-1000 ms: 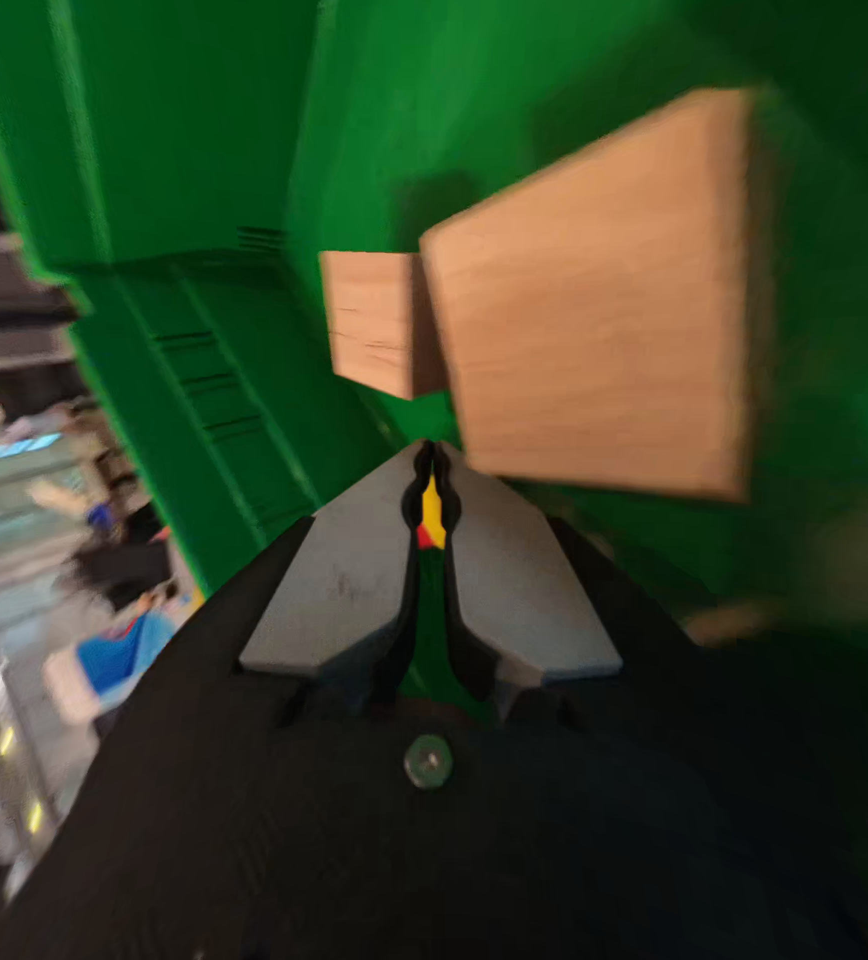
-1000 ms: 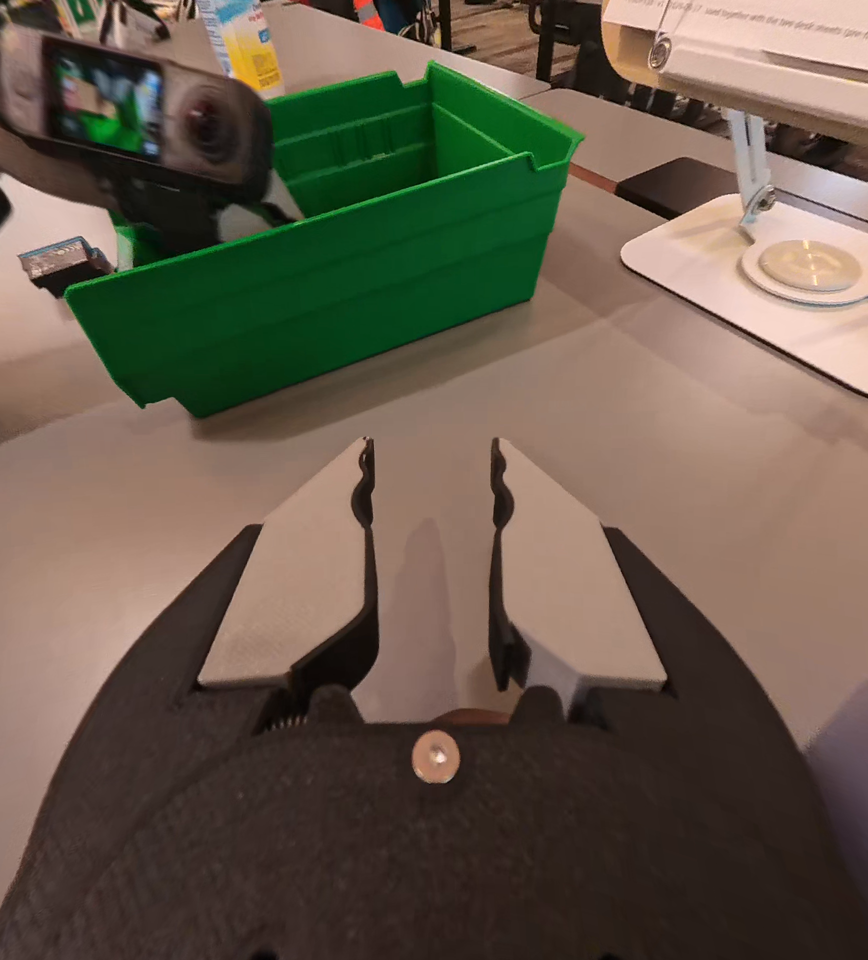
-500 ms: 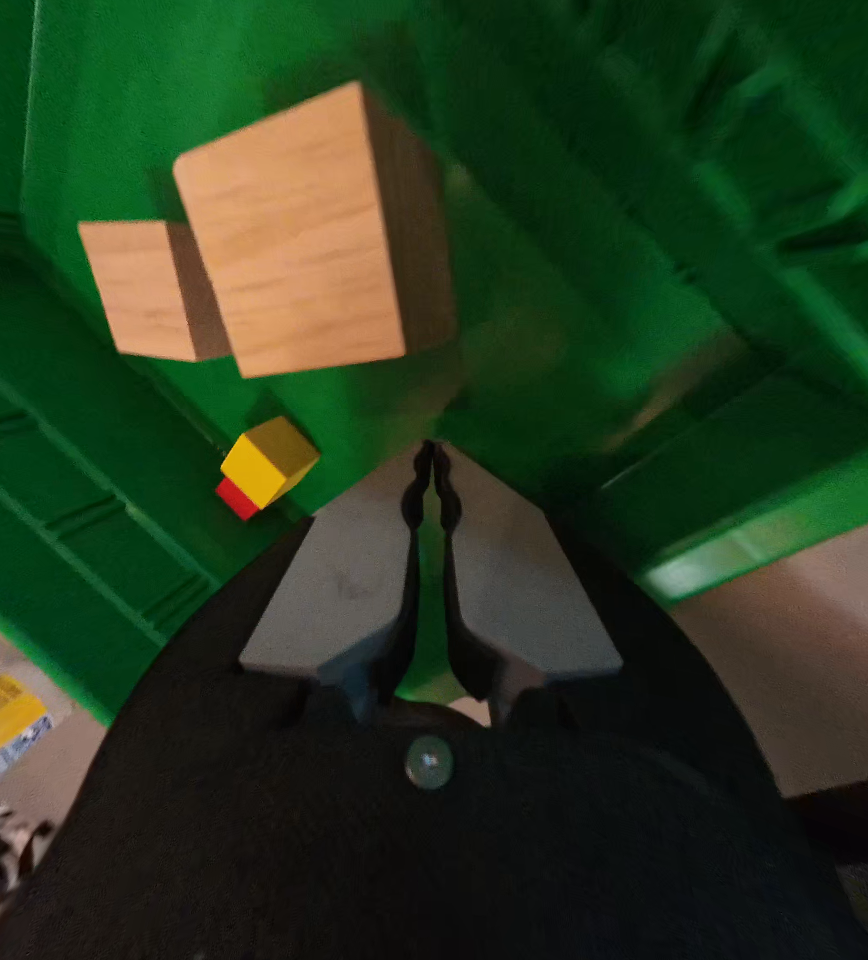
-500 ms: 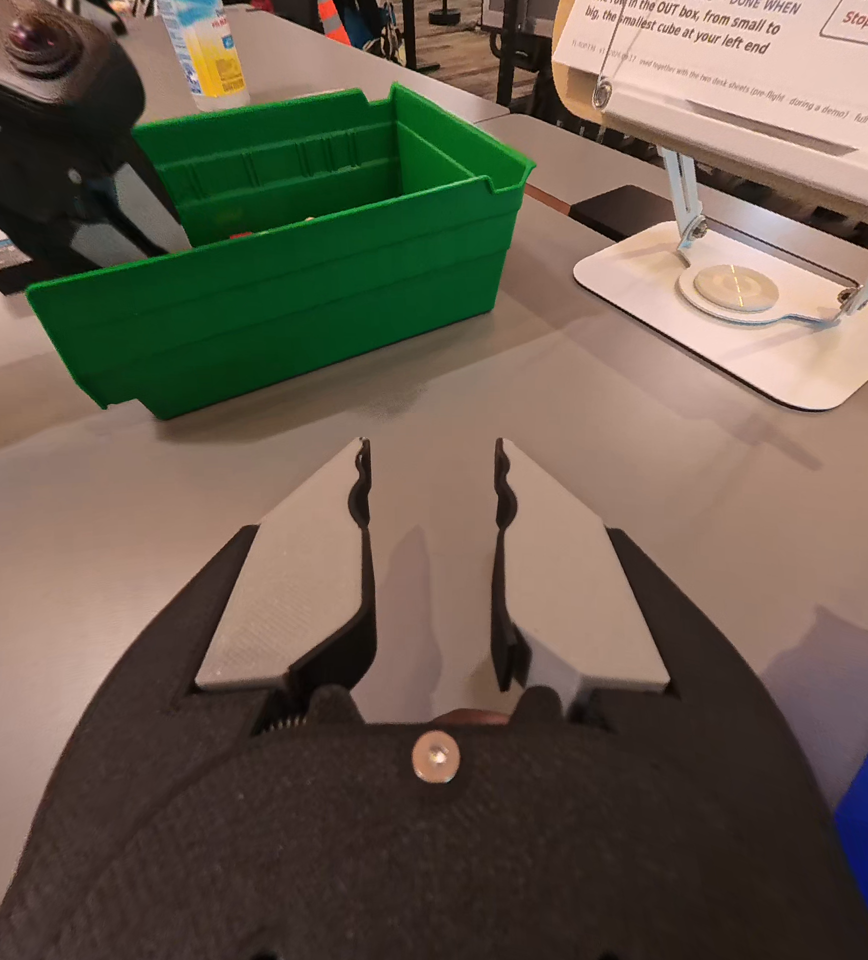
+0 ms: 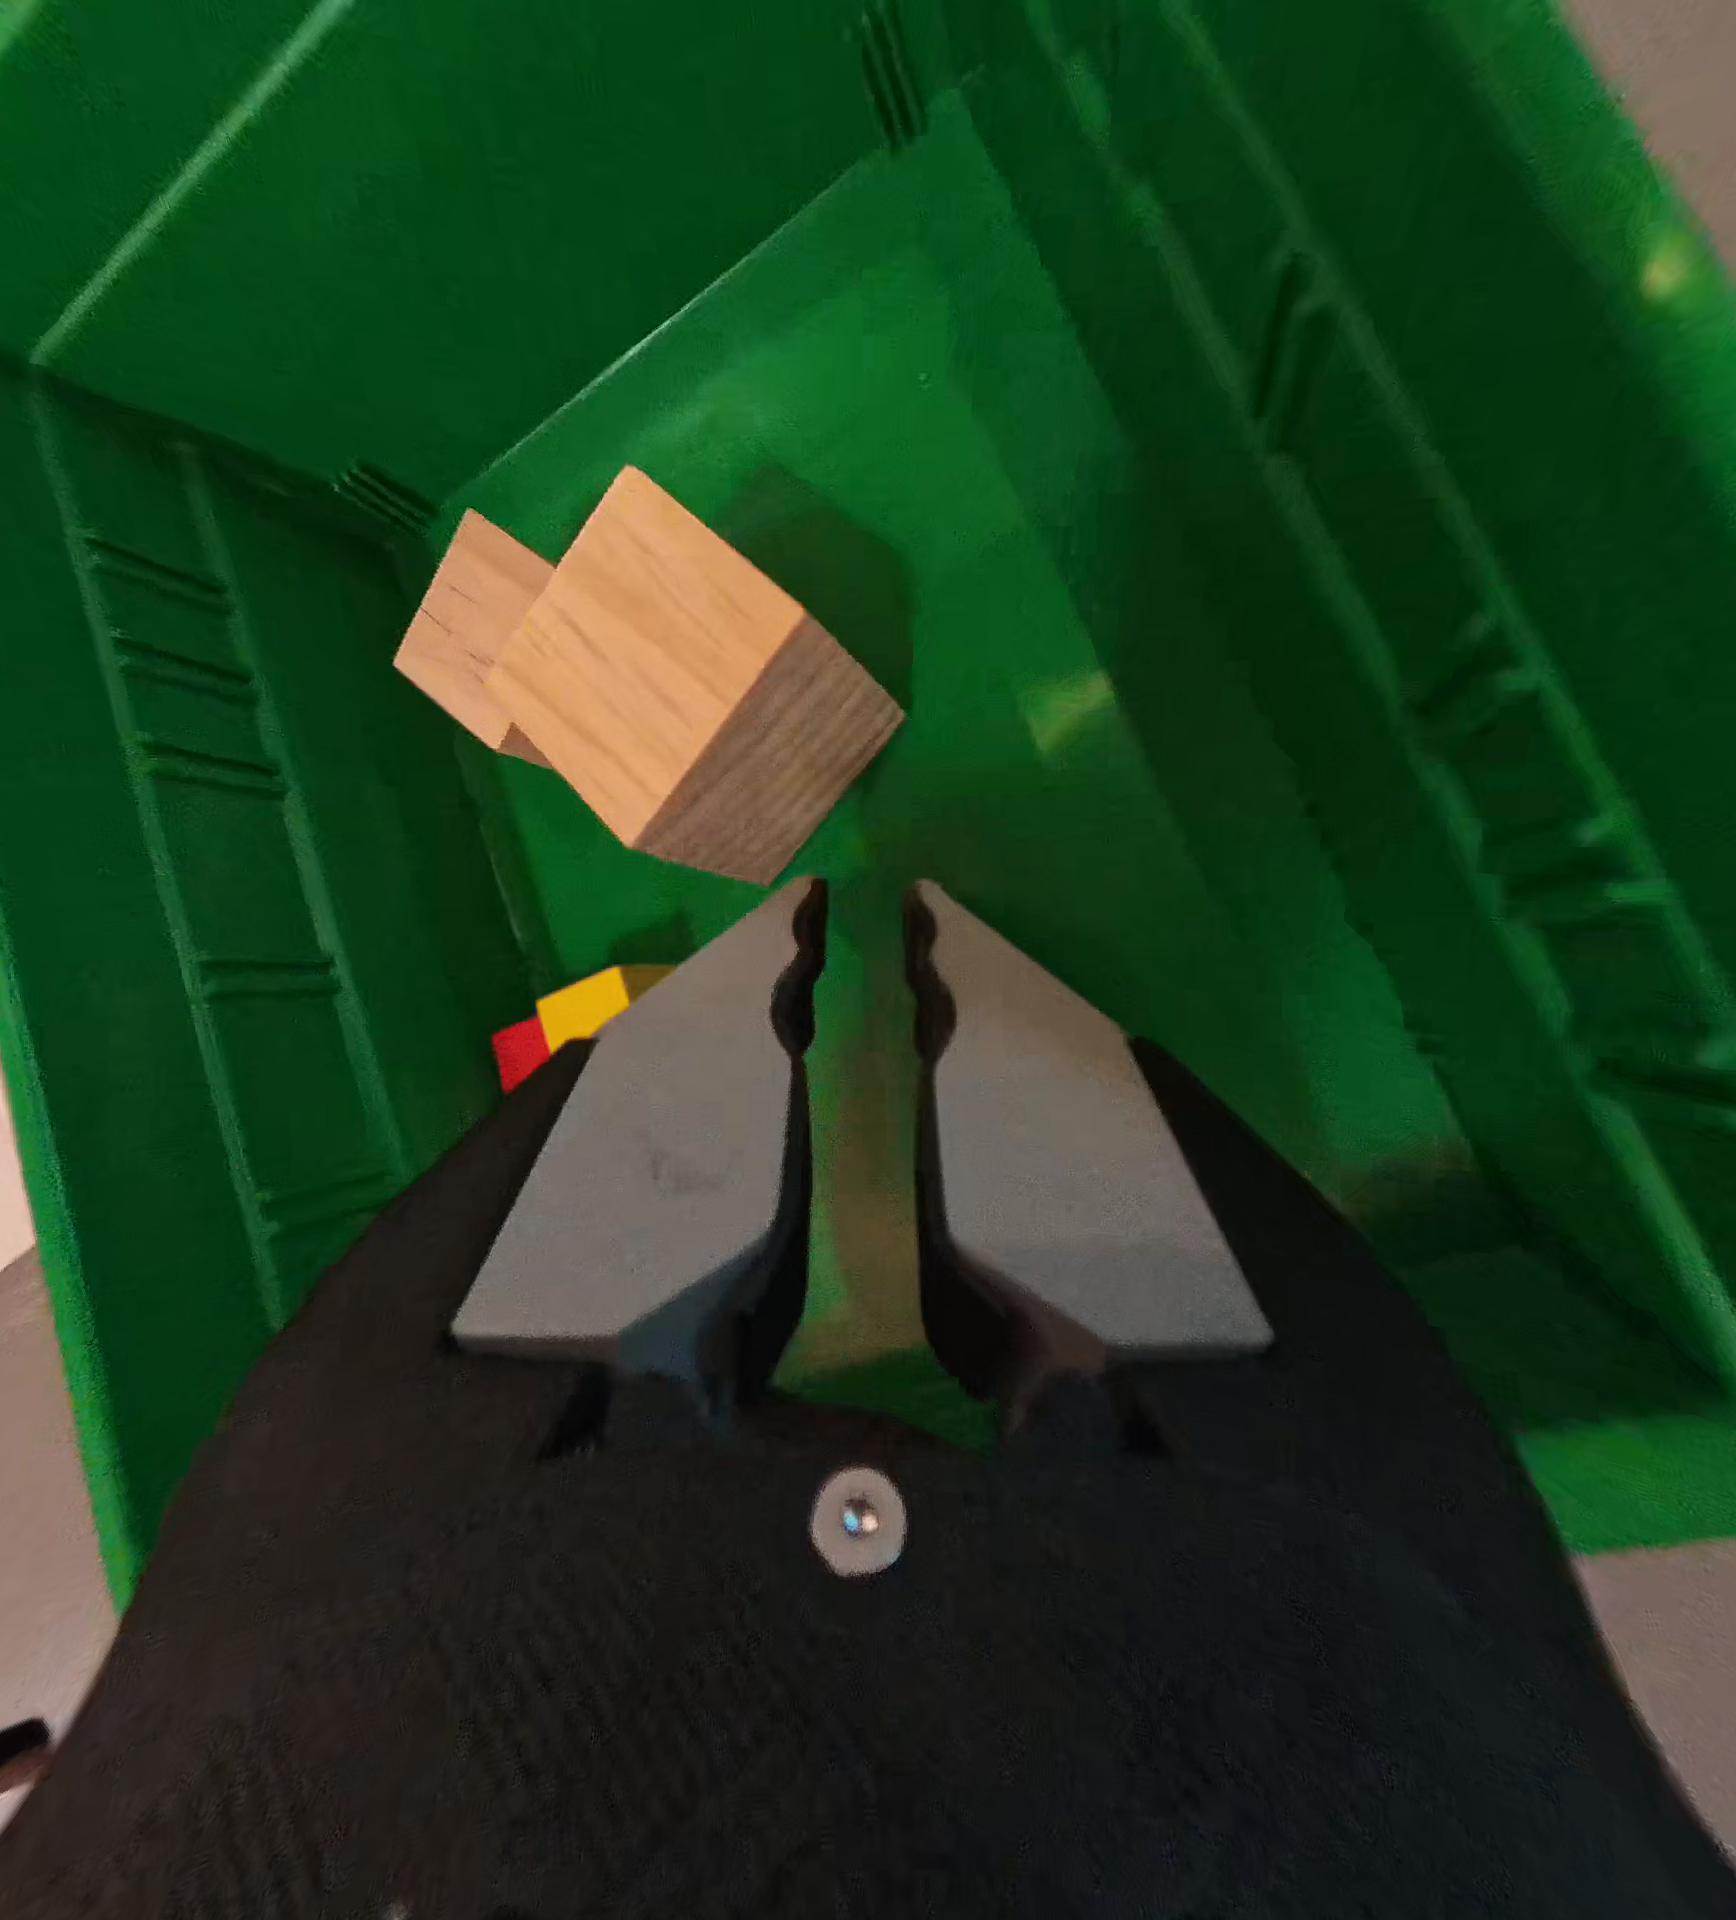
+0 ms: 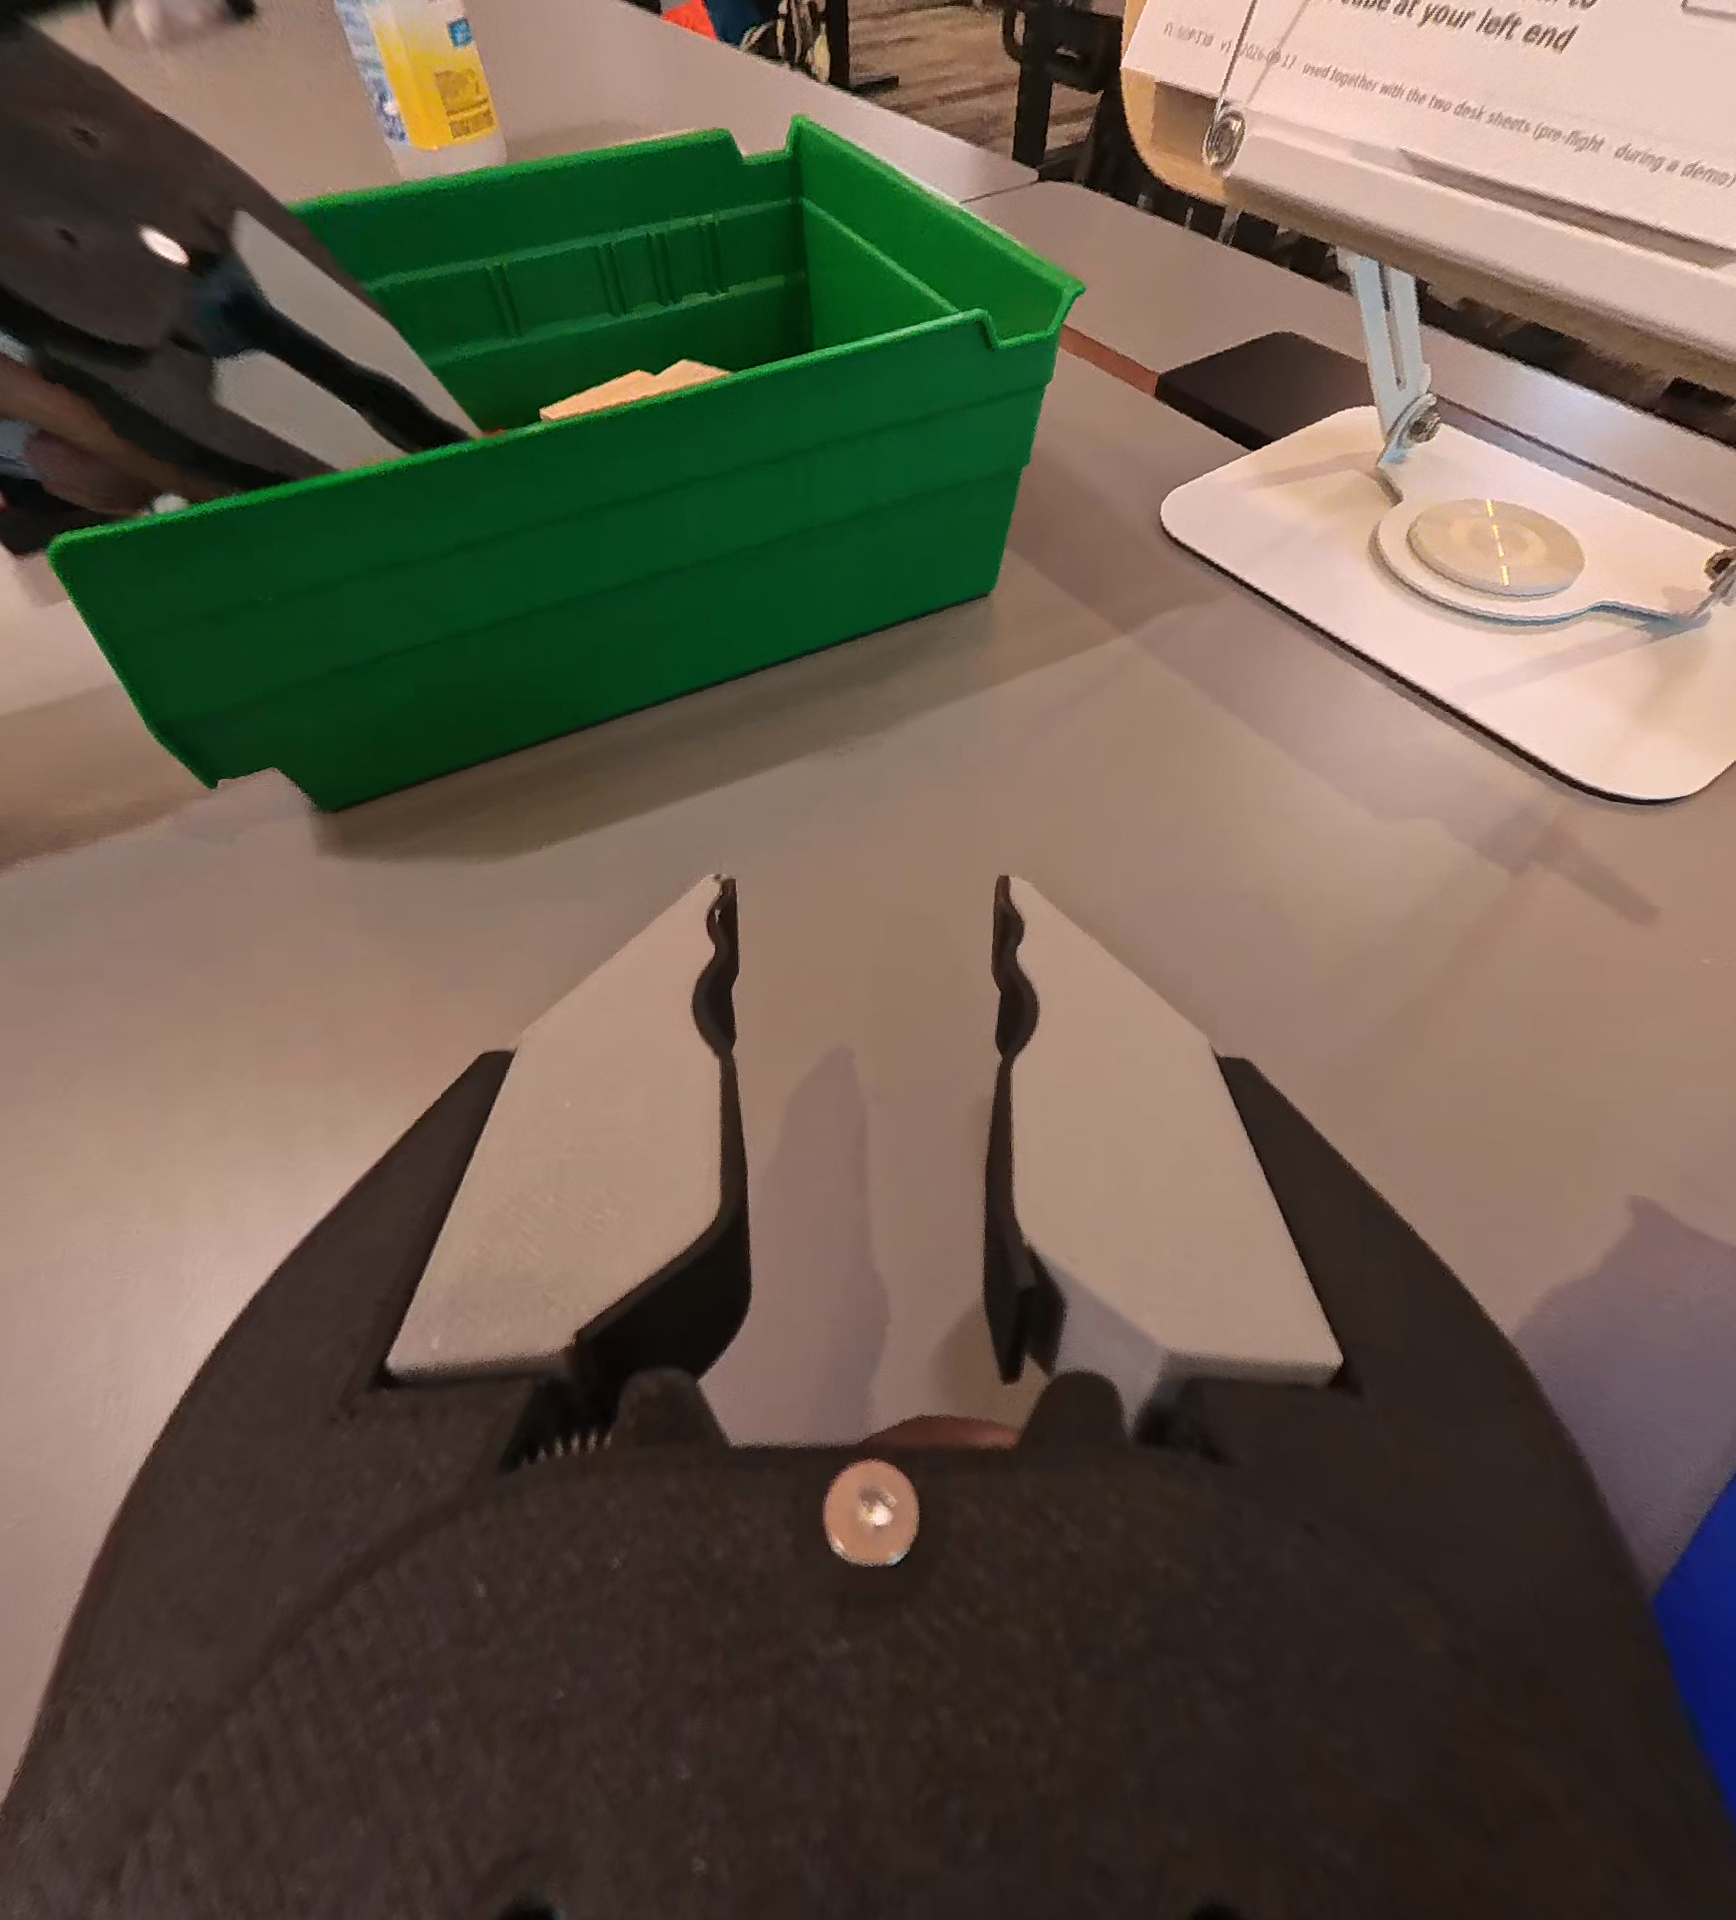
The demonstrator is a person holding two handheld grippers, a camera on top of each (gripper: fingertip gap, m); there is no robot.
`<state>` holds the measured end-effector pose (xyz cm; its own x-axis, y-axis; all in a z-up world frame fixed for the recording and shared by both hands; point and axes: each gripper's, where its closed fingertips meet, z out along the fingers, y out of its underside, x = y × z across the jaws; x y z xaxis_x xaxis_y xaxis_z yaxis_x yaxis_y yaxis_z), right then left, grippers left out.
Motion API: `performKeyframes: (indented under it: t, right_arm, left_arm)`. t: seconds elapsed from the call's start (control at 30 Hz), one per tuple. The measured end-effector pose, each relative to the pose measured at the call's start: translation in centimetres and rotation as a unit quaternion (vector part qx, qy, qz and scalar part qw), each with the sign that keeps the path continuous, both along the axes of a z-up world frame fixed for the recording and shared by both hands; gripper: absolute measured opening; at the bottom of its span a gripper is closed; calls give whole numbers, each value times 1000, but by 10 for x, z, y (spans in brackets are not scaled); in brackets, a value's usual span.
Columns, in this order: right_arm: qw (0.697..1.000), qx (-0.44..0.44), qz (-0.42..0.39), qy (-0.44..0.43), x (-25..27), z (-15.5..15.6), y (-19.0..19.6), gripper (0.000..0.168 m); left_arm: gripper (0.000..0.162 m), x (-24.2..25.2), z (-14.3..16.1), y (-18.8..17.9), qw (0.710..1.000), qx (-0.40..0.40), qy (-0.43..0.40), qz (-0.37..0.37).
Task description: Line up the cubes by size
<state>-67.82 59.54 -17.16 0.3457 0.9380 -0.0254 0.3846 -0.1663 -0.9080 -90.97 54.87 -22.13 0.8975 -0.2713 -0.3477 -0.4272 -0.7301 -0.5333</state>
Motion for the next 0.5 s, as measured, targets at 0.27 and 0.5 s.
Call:
performKeyframes:
  t: [0.27,0.5]
  right_arm:
    - [989,-72,85,98,18,47,-62,59]
    - [998,4,39,56,97,81,-113,65]
  left_arm:
    - [23,36,37,-74,993,97,-3,-72]
    - [36,84,21,-101,980,131,-2,-151]
